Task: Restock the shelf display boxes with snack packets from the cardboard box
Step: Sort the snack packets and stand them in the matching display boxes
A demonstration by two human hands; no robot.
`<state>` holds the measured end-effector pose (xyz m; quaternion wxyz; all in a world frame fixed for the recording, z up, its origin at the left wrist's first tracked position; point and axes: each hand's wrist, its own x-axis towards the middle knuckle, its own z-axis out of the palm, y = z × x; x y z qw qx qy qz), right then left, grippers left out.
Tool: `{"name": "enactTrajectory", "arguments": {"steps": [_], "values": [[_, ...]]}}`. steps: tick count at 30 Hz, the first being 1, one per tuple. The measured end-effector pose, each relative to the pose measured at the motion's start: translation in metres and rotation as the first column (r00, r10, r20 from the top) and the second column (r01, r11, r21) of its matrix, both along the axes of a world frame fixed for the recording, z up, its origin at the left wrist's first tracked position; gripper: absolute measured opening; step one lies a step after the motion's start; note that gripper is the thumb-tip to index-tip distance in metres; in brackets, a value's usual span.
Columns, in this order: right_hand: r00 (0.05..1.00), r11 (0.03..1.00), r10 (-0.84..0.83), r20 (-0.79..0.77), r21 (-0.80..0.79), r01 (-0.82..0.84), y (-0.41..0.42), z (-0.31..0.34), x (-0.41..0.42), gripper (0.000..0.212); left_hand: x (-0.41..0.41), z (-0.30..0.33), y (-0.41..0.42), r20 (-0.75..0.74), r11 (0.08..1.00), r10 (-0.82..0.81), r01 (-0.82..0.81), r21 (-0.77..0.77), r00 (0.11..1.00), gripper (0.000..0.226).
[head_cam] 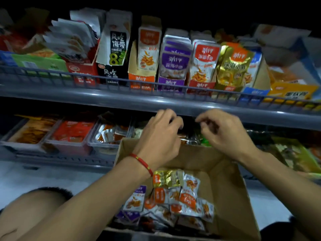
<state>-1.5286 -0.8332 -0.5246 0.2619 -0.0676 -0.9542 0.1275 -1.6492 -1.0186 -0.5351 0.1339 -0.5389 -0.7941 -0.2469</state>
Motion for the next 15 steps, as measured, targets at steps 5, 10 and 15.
{"name": "enactTrajectory", "arguments": {"steps": [5, 10, 15], "values": [[0.895, 0.998, 0.068, 0.441, -0.038, -0.057, 0.007, -0.041, 0.021, 0.016, 0.014, -0.056, -0.007, 0.4, 0.733, 0.151, 0.17, -0.659, 0.904, 0.018], [0.831, 0.983, 0.182, 0.526, -0.124, -0.137, 0.0, -0.05, 0.024, 0.019, 0.013, -0.109, -0.028, 0.296, 0.163, 0.243, 0.262, -0.951, 0.924, 0.027], [0.796, 0.972, 0.234, 0.559, -0.151, -0.18, -0.003, -0.048, 0.028, 0.021, 0.014, -0.146, -0.036, 0.201, 0.114, 0.281, 0.175, -0.978, 0.938, 0.058]]}}
